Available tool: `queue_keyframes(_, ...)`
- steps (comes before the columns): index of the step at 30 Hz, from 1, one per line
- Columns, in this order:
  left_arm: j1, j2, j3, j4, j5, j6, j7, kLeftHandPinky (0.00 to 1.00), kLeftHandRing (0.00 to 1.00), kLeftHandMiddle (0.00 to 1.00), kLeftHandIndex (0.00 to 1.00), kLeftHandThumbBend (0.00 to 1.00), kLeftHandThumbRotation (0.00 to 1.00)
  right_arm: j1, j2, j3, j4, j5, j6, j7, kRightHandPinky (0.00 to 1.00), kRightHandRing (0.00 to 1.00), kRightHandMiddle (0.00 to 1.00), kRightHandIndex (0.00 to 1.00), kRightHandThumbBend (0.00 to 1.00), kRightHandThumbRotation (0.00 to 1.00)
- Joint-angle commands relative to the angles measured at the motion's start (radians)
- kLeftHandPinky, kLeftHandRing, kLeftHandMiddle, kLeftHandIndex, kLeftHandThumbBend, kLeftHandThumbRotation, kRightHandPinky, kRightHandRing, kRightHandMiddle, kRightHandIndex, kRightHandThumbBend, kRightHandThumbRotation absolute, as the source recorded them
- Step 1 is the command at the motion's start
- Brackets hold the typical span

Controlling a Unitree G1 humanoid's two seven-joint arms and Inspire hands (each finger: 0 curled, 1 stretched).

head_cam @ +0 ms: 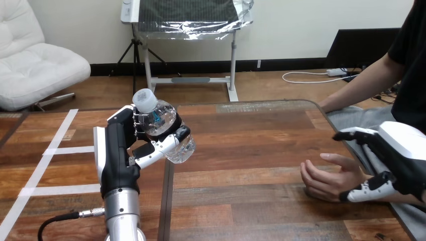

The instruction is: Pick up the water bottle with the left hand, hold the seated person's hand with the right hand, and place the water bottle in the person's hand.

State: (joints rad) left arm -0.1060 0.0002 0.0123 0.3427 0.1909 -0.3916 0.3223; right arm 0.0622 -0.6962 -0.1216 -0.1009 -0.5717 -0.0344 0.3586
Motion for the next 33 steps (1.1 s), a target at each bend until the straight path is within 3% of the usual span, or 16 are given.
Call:
queue_keyframes(1, -0.049, 0.011, 0.001, -0.033, 0.01, -0.037, -0.001, 0.39, 0.42, 0.46, 0.47, 0.71, 0.0, -0.081, -0.05, -0.009, 0.005, -0.005, 0.007, -0.007, 0.78, 0.87, 0.88, 0.84, 0.85, 0.0)
queue_keyframes(10, -0.05, 0.012, 0.004, -0.026, 0.011, -0.042, 0.0, 0.39, 0.42, 0.46, 0.47, 0.71, 0.0, -0.084, -0.06, 0.0, -0.017, -0.026, 0.074, 0.014, 0.81, 0.91, 0.9, 0.85, 0.82, 0.0)
queue_keyframes(14, -0.048, 0.009, 0.004, -0.03, 0.01, -0.032, -0.001, 0.4, 0.42, 0.46, 0.47, 0.71, 0.0, -0.094, -0.065, 0.015, -0.029, -0.047, 0.13, 0.053, 0.84, 0.92, 0.91, 0.87, 0.81, 0.0)
queue_keyframes(19, -0.048, 0.01, 0.003, -0.029, 0.013, -0.034, -0.001, 0.4, 0.42, 0.46, 0.47, 0.71, 0.0, -0.103, -0.071, 0.03, -0.031, -0.062, 0.16, 0.079, 0.86, 0.92, 0.91, 0.87, 0.81, 0.0)
queue_keyframes(33, -0.044, 0.014, 0.004, -0.028, 0.013, -0.047, -0.006, 0.39, 0.42, 0.46, 0.47, 0.7, 0.0, -0.175, -0.106, 0.115, 0.038, -0.124, 0.228, 0.175, 0.87, 0.93, 0.93, 0.89, 0.79, 0.0)
